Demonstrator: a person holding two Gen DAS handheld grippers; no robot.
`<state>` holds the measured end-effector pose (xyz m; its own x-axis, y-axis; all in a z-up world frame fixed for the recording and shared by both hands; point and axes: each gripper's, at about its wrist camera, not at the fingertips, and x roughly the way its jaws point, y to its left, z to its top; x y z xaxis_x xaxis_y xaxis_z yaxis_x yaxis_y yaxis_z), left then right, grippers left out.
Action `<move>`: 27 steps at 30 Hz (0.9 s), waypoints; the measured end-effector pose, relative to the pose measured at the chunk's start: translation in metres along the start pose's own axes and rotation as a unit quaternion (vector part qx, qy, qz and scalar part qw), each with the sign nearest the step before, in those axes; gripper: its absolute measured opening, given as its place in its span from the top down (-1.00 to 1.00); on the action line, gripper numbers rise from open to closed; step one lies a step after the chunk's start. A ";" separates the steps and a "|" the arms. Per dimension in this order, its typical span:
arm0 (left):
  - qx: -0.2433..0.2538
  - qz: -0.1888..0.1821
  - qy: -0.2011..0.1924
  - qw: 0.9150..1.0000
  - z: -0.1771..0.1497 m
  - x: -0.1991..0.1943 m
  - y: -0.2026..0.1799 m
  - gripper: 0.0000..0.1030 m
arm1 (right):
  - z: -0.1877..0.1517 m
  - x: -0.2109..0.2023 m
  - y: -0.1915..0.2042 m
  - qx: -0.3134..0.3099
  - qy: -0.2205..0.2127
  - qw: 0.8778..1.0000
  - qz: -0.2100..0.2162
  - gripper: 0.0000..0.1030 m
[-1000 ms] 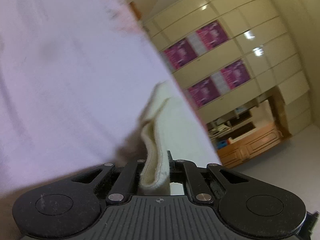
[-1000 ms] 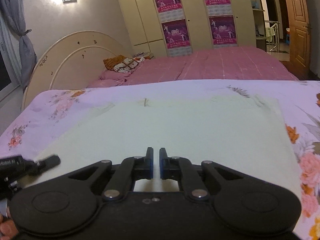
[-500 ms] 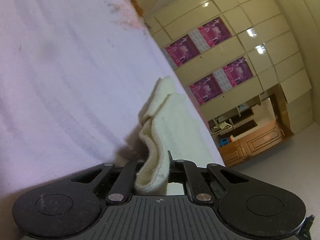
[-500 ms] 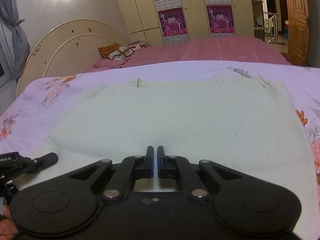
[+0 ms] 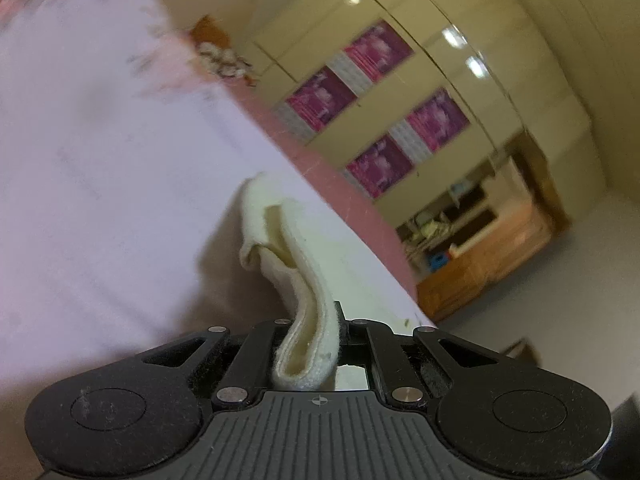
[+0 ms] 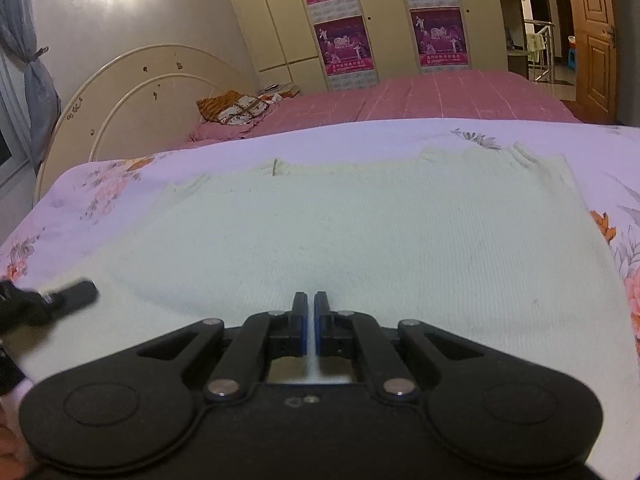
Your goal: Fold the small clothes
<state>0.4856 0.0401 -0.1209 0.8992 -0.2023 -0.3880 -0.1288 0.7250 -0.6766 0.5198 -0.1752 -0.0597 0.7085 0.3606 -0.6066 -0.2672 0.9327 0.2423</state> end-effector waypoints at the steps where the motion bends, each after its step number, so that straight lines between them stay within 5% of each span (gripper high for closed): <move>1: 0.018 0.000 0.004 1.000 0.005 0.001 -0.015 0.87 | 0.000 0.000 -0.001 0.003 -0.001 1.000 0.002 0.95; 4: 0.086 -0.013 0.022 0.996 0.015 0.003 -0.059 0.87 | 0.002 -0.006 -0.008 0.023 -0.007 1.000 0.007 0.96; 6: 0.133 -0.030 0.035 0.990 0.015 0.008 -0.092 0.87 | 0.003 -0.024 -0.023 0.071 -0.041 0.997 0.009 0.76; 10: 0.216 -0.055 0.067 0.973 0.002 0.024 -0.151 0.87 | 0.004 -0.062 -0.064 0.143 -0.087 0.986 0.011 0.73; 16: 0.287 -0.065 0.197 0.935 -0.060 0.072 -0.212 0.85 | -0.005 -0.112 -0.139 0.247 -0.114 0.962 0.005 0.51; 18: 0.304 -0.062 0.242 0.919 -0.080 0.080 -0.220 0.63 | -0.012 -0.121 -0.157 0.268 -0.113 0.957 -0.001 0.48; 21: 0.276 -0.094 0.210 0.933 -0.062 0.050 -0.212 0.48 | -0.021 -0.130 -0.174 0.281 -0.110 0.953 0.001 0.46; 24: 0.226 -0.064 0.155 0.960 -0.017 0.038 -0.175 0.47 | -0.025 -0.136 -0.176 0.273 -0.110 0.956 0.021 0.43; 27: 0.188 -0.005 0.140 0.972 0.020 0.047 -0.132 0.47 | -0.022 -0.128 -0.169 0.261 -0.097 0.959 0.050 0.37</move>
<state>0.5537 -0.0520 -0.0373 0.7439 -0.3443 -0.5728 0.0888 0.9004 -0.4258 0.4599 -0.3789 -0.0403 0.8175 0.3931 -0.4208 -0.0135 0.7436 0.6685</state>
